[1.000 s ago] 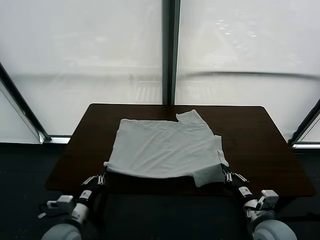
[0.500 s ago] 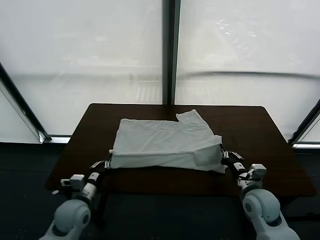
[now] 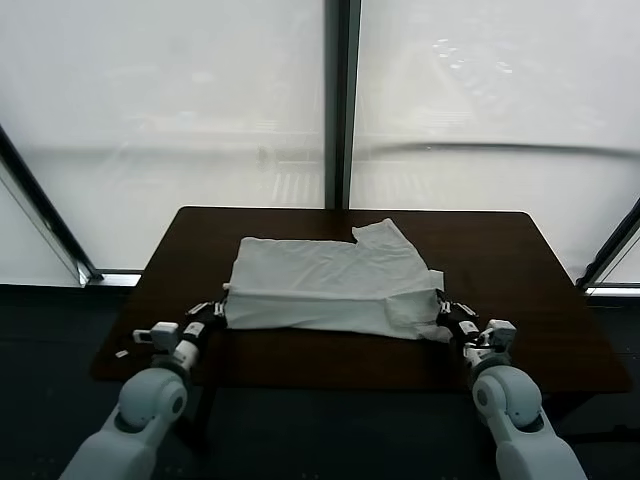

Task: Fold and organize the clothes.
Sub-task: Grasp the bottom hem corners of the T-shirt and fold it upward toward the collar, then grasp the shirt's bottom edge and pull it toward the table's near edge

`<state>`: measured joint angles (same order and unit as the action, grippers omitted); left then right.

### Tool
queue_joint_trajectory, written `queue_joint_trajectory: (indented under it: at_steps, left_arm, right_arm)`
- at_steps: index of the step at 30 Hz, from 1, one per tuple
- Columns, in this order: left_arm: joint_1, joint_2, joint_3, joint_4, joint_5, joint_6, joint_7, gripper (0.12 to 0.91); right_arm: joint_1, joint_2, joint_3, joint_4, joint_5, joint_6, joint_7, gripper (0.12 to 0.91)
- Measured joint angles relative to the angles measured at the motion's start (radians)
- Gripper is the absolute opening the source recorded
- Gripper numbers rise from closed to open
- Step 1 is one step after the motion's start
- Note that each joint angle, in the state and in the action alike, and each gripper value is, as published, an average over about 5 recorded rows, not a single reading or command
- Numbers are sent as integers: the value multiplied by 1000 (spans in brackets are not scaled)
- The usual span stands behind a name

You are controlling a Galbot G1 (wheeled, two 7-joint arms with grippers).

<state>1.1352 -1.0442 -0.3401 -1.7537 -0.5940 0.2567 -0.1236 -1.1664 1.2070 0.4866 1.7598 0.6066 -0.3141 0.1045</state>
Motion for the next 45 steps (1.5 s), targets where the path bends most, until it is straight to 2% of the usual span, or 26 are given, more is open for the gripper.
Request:
queue_joint_trajectory:
  at_steps: [3, 6, 9, 12, 14, 16, 19, 23, 26, 29, 34, 45]
  left_arm:
    - [-19, 17, 17, 15, 0, -3, 4, 149]
    - [-36, 31, 32, 31, 0, -5, 8, 149]
    - [-47, 39, 41, 40, -1, -4, 11, 149]
    - [-51, 45, 43, 43, 2, -4, 16, 174]
    - [-51, 47, 43, 44, 8, -5, 16, 249]
    - [-52, 48, 42, 47, 17, -6, 13, 374]
    - [-53, 49, 37, 53, 28, -4, 6, 563]
    - [-41, 46, 23, 45, 4, 28, -19, 796]
    - [-11, 41, 5, 14, -39, 62, -42, 889]
    - [40, 31, -14, -34, -54, 71, -47, 905]
    - [126, 6, -31, -98, -36, 64, -35, 907]
    - [177, -20, -37, -109, -2, 42, -23, 907]
  right_arm:
    - [0, 5, -2, 0, 0, 4, -2, 140]
    - [-1, 9, -2, 1, -3, 20, -7, 195]
    - [-6, 8, 3, 6, -10, 40, -24, 350]
    - [-13, 1, 8, 17, -14, 55, -38, 538]
    - [-19, -5, 11, 26, -17, 60, -43, 670]
    - [-27, -13, 14, 37, -27, 62, -45, 787]
    - [-47, -27, 19, 65, -58, 58, -46, 885]
    - [-103, -57, 34, 125, -105, 57, -49, 905]
    - [-164, -81, 53, 174, -120, 58, -52, 907]
    - [-227, -97, 70, 204, -130, 57, -63, 907]
    - [-299, -99, 71, 216, -140, 57, -91, 907]
    - [-323, -81, 54, 201, -162, 57, -100, 907]
